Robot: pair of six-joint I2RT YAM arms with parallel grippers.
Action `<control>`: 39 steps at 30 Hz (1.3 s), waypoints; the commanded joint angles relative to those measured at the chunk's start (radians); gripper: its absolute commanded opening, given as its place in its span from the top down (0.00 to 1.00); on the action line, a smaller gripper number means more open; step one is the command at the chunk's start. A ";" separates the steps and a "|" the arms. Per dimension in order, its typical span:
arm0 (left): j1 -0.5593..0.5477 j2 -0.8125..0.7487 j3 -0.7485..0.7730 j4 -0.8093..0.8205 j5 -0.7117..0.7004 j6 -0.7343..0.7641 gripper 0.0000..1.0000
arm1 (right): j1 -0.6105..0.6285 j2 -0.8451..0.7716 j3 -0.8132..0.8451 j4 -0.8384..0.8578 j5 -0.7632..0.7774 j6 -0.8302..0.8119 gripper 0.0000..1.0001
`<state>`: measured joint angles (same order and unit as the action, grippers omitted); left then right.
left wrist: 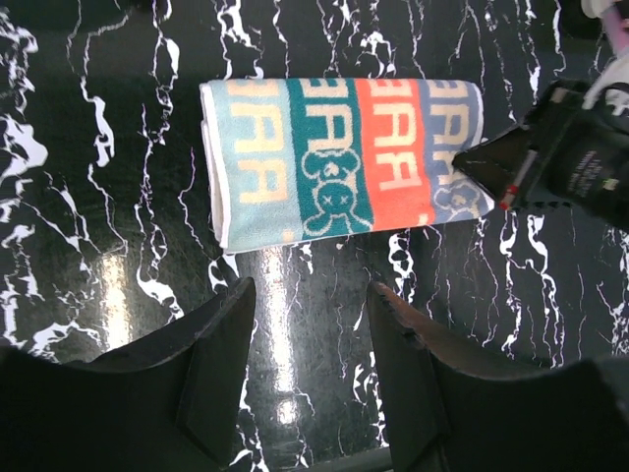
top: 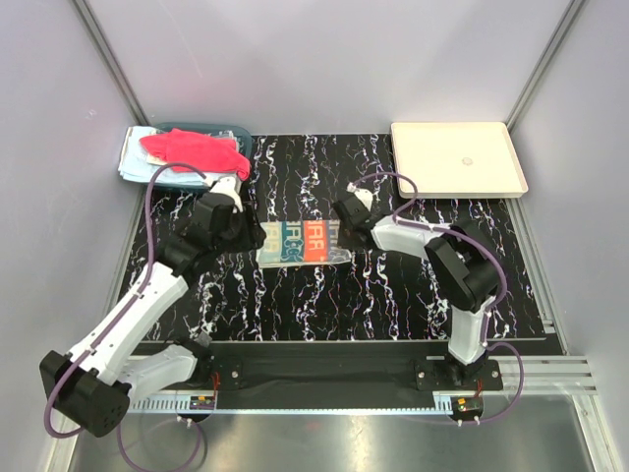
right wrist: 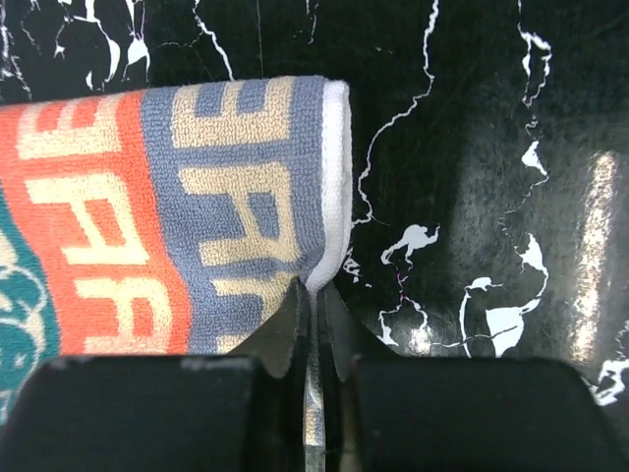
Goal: Fold and stack the towels
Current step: Neatly place the folded towel into the bin
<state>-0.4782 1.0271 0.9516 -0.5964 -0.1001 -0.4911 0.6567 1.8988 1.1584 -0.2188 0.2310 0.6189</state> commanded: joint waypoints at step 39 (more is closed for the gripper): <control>0.012 -0.021 0.038 0.004 0.005 0.135 0.48 | -0.520 0.539 1.141 -0.243 0.351 -0.921 1.00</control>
<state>-0.4740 1.0080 1.0012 -0.6514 -0.1165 -0.3656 0.1596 2.4104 2.2517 -0.5049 0.6189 -0.2405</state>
